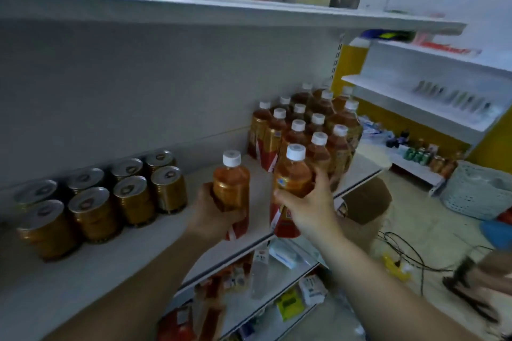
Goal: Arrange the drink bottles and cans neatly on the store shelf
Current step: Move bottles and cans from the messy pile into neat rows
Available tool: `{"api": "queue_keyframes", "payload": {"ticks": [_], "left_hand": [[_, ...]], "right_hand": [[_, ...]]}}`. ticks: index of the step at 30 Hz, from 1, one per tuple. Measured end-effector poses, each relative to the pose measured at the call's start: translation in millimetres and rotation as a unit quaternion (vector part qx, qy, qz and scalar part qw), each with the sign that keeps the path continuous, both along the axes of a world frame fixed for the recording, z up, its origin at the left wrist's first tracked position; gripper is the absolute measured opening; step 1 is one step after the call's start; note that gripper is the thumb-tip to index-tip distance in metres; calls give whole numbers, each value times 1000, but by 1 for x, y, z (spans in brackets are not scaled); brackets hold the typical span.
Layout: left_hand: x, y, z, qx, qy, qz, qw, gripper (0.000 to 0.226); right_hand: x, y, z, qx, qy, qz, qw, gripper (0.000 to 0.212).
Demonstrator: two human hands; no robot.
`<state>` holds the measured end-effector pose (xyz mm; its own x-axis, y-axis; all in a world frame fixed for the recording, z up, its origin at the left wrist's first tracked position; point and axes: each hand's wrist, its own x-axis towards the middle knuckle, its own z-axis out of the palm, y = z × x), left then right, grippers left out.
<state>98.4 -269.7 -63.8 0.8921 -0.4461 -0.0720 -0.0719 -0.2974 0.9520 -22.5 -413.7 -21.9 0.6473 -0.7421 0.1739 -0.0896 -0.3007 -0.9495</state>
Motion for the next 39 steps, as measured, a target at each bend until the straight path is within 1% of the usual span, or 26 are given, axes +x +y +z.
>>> {"api": "queue_keyframes", "payload": {"ticks": [4,7,9,11,14,17,19,21,23,25,27,30,36,39], "left_hand": [[-9,-36,-11,-14,-31,78,996,73],[-16,-54,-13,-5,-61,105,993,78],[-17,-58,-18,11,-61,110,992,87],[-16,-59,-25,20,-43,121,992,93],[-12,-68,-32,18,-22,136,990,92],[-1,-90,-33,1,-33,165,986,94],[6,-105,-25,38,-57,167,984,101],[19,-113,-25,90,-64,143,984,105],[29,-115,-31,118,-83,112,983,108],[35,-116,-33,117,-86,100,984,108],[44,-121,-35,110,-91,102,985,103],[61,-132,-32,123,-98,98,983,98],[96,-150,-34,126,-107,100,981,89],[106,-154,-37,122,-103,104,982,84]], "right_hand": [[-1,-31,-29,-42,3,50,998,77],[-5,-51,-42,-52,-12,69,996,79],[-5,-62,-47,-78,-32,78,993,81],[-1,-69,-50,-103,-48,85,990,84],[3,-70,-53,-150,-48,87,984,96],[4,-72,-56,-184,-38,96,977,97],[4,-75,-58,-188,-17,103,977,96],[4,-77,-58,-178,-2,103,979,95],[4,-77,-59,-169,2,105,980,94],[5,-77,-62,-169,-1,102,980,94],[6,-78,-63,-161,-3,101,982,95],[7,-77,-63,-144,-2,99,985,98],[9,-75,-65,-162,-6,85,983,97],[8,-75,-64,-152,4,84,985,96]]}}
